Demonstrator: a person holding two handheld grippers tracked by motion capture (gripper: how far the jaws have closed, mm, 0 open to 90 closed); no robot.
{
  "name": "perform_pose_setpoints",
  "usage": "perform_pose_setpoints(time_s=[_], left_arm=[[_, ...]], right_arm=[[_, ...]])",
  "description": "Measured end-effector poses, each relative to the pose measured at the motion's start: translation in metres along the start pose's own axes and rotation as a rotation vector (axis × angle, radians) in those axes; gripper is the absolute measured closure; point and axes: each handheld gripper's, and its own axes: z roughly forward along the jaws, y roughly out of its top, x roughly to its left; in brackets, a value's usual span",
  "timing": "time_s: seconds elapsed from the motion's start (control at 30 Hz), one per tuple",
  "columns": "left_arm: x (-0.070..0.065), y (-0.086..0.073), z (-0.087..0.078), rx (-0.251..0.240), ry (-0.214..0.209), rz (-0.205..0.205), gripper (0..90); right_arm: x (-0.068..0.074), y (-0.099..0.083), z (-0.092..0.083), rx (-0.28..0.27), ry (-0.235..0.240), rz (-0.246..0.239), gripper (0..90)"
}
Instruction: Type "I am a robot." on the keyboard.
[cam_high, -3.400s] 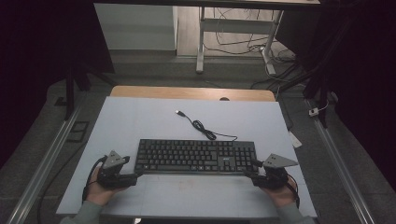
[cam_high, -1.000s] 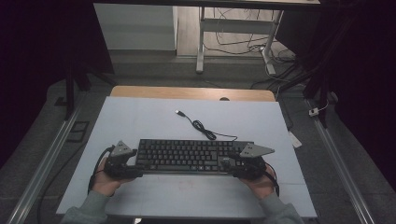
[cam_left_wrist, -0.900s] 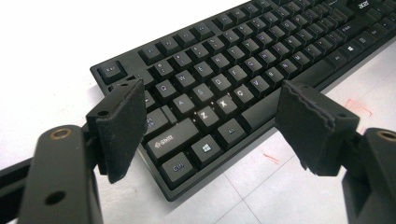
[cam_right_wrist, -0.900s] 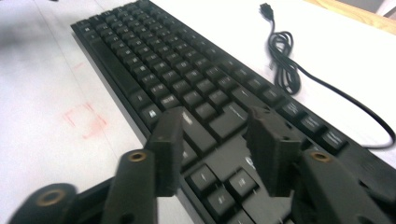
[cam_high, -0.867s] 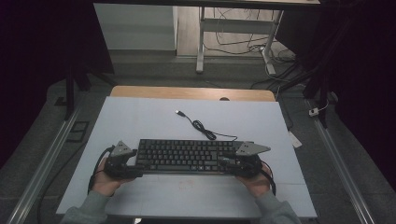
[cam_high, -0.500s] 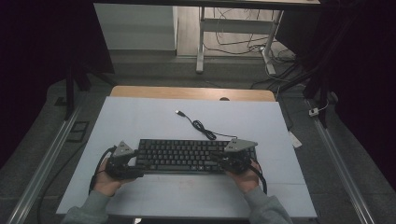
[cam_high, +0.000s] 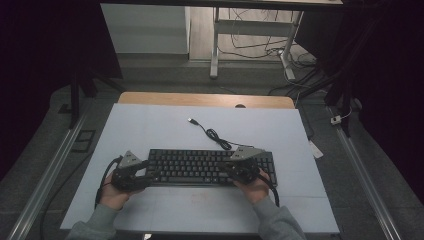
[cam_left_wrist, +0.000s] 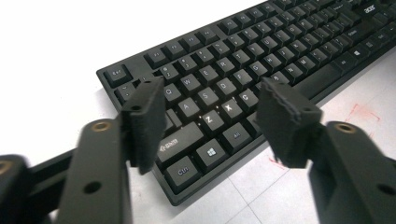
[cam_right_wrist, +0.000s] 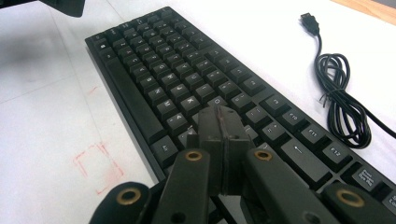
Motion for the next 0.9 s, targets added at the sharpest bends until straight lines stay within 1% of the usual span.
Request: perform_pose_setpoints(time_s=[0.03, 0.07, 0.1, 0.13, 0.17, 0.2, 0.3, 0.33, 0.37, 0.4, 0.43, 0.5, 0.53, 0.57, 0.9], left_arm=[[0.000, 0.000, 0.000, -0.001, -0.001, 0.000, 45.9], [0.000, 0.000, 0.000, -0.003, -0.002, 0.000, 50.6], [0.001, 0.000, 0.000, -0.004, -0.002, 0.001, 50.6], [0.001, -0.001, 0.000, -0.005, -0.006, 0.003, 53.4], [0.001, -0.001, 0.000, -0.005, -0.009, 0.004, 59.2], [0.001, -0.001, 0.000, -0.006, -0.011, 0.006, 59.2], [0.002, -0.001, 0.001, -0.002, -0.016, 0.007, 68.7], [0.002, -0.002, 0.002, 0.001, -0.017, 0.009, 68.7], [0.002, -0.002, 0.002, 0.003, -0.017, 0.009, 73.8], [0.002, -0.002, 0.003, 0.006, -0.016, 0.011, 73.8], [0.002, -0.002, 0.003, 0.007, -0.014, 0.013, 80.1], [0.002, -0.002, 0.005, 0.012, -0.008, 0.017, 85.6], [0.003, -0.003, 0.005, 0.015, -0.003, 0.019, 85.6], [0.004, -0.003, 0.007, 0.017, 0.003, 0.019, 88.5], [0.011, -0.009, 0.020, 0.069, 0.023, 0.018, 88.6]], right_arm=[[0.000, 0.000, 0.000, 0.000, 0.000, 0.000, 89.5], [0.000, 0.001, 0.002, -0.008, 0.001, 0.003, 89.5], [0.000, 0.001, 0.002, -0.008, 0.001, 0.003, 89.5], [0.000, 0.002, 0.003, -0.005, -0.001, 0.002, 89.5], [0.001, 0.004, 0.006, -0.006, -0.006, 0.000, 89.4], [0.001, 0.004, 0.006, -0.006, -0.006, 0.000, 89.4], [0.000, 0.005, 0.013, -0.008, 0.004, 0.004, 89.4], [0.000, 0.005, 0.013, -0.008, 0.004, 0.004, 89.4], [0.000, 0.006, 0.016, -0.001, 0.005, 0.004, 89.4], [0.000, 0.006, 0.016, -0.001, 0.005, 0.004, 89.4], [-0.001, 0.007, 0.018, 0.003, 0.004, 0.005, 89.4], [-0.001, 0.008, 0.019, 0.000, 0.005, 0.005, 89.4], [-0.001, 0.009, 0.020, -0.001, 0.008, 0.005, 89.4], [-0.001, 0.011, 0.023, -0.005, 0.011, 0.005, 89.4], [0.001, 0.017, 0.038, 0.011, 0.029, -0.004, 89.3]])
